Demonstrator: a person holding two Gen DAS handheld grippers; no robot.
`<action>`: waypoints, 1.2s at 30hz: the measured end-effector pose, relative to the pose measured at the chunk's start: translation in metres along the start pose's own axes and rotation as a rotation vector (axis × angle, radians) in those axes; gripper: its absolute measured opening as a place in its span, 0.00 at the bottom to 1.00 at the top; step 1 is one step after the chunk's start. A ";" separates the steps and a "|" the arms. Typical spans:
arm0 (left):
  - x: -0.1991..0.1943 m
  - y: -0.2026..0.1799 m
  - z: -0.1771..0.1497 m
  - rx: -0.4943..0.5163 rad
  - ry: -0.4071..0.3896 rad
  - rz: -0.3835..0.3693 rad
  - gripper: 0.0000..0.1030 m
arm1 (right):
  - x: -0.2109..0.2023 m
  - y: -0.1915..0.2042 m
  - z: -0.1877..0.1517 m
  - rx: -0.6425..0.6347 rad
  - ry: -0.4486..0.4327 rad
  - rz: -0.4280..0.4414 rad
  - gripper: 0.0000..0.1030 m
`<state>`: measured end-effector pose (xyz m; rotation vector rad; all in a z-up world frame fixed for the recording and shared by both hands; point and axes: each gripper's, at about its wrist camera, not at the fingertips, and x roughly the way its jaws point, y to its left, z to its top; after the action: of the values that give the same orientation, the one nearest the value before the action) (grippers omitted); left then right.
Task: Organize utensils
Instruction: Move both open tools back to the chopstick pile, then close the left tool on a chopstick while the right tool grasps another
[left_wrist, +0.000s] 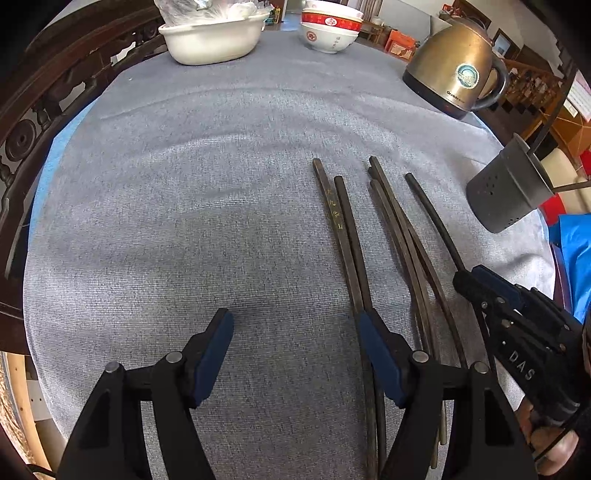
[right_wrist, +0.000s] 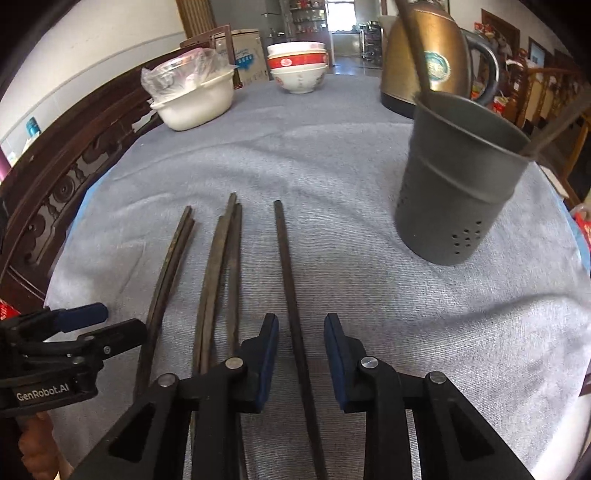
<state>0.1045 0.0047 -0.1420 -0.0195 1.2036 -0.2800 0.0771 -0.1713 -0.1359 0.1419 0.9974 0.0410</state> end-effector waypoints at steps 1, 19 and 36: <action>0.000 0.003 0.000 -0.009 0.001 0.000 0.71 | 0.000 -0.003 0.000 0.014 0.000 0.005 0.27; 0.005 0.026 0.059 -0.096 0.048 -0.114 0.71 | 0.022 -0.004 0.025 -0.002 0.051 0.053 0.29; 0.040 0.009 0.110 -0.193 0.223 -0.165 0.51 | 0.060 0.025 0.077 -0.142 0.071 -0.030 0.07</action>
<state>0.2216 -0.0103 -0.1405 -0.2620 1.4501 -0.3151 0.1751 -0.1487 -0.1411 -0.0046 1.0636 0.0892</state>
